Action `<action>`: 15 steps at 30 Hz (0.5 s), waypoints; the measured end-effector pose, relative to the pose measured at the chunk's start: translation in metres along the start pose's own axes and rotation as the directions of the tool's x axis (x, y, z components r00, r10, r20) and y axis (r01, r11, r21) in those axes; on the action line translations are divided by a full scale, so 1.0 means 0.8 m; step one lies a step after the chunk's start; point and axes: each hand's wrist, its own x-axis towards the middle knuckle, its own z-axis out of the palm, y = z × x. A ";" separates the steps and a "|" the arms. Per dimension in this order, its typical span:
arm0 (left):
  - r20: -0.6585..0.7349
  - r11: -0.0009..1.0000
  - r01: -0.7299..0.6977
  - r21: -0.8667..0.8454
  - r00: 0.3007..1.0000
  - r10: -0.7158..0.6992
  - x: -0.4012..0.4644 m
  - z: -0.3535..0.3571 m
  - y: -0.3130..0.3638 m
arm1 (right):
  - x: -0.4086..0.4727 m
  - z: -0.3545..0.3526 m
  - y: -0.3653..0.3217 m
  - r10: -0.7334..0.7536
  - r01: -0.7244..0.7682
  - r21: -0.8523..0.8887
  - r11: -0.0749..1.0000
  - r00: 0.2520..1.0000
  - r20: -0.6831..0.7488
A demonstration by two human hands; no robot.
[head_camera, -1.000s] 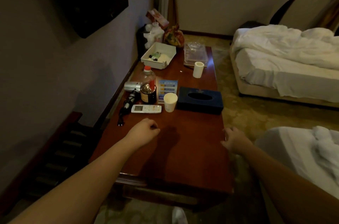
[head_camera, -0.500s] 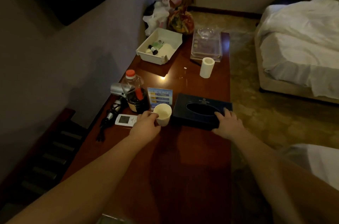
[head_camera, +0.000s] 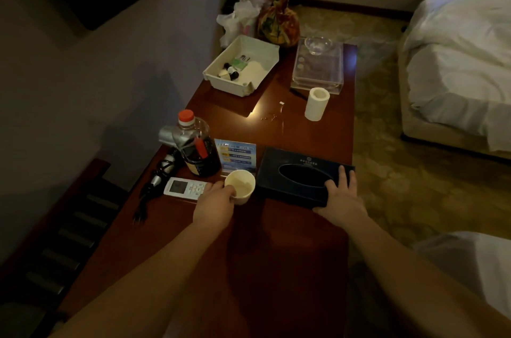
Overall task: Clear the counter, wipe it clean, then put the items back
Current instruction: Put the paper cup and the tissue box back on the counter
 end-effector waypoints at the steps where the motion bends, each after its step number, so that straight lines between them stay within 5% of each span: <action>1: -0.008 1.000 -0.005 -0.017 1.000 0.005 -0.004 0.000 -0.001 | 0.000 0.001 0.001 -0.003 0.003 0.007 1.000 1.000 -0.013; 15: -0.071 0.982 -0.008 -0.189 0.997 -0.006 -0.106 -0.019 -0.034 | -0.046 0.018 -0.004 -0.013 0.014 0.008 1.000 0.996 -0.083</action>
